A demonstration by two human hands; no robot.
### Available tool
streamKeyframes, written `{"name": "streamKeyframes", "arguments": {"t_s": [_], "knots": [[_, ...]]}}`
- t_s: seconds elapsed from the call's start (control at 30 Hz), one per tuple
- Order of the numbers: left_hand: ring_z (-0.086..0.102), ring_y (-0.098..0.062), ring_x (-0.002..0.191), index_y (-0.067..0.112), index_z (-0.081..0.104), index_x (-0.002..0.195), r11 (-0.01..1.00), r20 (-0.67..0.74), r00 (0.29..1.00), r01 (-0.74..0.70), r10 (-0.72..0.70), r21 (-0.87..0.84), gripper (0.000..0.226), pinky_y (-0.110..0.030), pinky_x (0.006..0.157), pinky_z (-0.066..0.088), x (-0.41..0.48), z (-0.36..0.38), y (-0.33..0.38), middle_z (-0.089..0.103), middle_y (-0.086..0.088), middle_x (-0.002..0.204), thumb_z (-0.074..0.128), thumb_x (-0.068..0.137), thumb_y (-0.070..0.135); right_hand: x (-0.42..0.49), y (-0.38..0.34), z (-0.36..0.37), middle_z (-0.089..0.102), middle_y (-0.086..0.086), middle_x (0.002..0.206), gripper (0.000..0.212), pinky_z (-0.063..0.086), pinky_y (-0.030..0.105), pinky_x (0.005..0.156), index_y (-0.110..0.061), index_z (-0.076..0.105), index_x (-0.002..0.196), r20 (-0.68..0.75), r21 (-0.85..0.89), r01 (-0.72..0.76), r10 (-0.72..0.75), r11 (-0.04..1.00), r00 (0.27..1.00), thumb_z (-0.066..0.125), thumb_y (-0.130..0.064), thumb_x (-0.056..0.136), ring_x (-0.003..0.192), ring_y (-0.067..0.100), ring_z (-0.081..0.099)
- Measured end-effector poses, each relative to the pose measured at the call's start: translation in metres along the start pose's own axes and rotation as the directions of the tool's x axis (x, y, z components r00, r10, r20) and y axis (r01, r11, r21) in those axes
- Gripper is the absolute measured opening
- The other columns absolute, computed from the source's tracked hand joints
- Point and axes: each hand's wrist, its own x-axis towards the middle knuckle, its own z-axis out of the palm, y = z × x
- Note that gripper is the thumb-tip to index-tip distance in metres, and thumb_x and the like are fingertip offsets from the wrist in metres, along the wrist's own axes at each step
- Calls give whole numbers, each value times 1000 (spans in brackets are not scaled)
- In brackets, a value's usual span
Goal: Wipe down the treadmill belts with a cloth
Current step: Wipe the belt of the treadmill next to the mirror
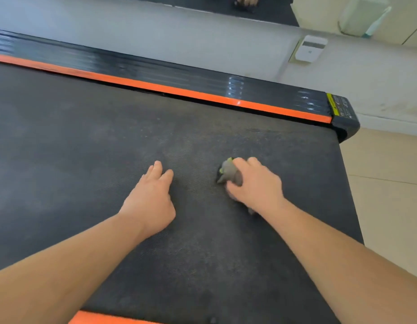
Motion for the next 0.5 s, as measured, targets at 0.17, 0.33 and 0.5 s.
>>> {"name": "streamKeyframes", "arguments": {"t_s": [0.17,0.33,0.5], "knots": [[12,-19,157,14,26,158,995,104,991,-73,79,-63,56,-37,125,23,-43,17,38,13,-2,170,47,106,22,-40,36,-6,46,7,104,44,50,45,78,-28,48,127,-115,183,-510,534,840,838,58,-52,91,95,38,58],[32,-22,148,15,31,151,998,102,994,-42,48,-56,61,-40,116,37,-99,31,45,33,-3,153,55,95,23,-124,-89,28,51,2,105,40,46,39,70,-32,51,122,-50,83,-85,90,993,995,61,-46,86,94,32,64],[46,-27,138,30,30,156,974,159,987,49,-14,-223,84,-38,111,43,-160,39,57,38,-4,146,52,75,35,-169,-79,-9,39,-4,121,73,51,39,92,-40,40,144,376,350,35,-175,936,910,75,-37,80,119,24,55]]}}
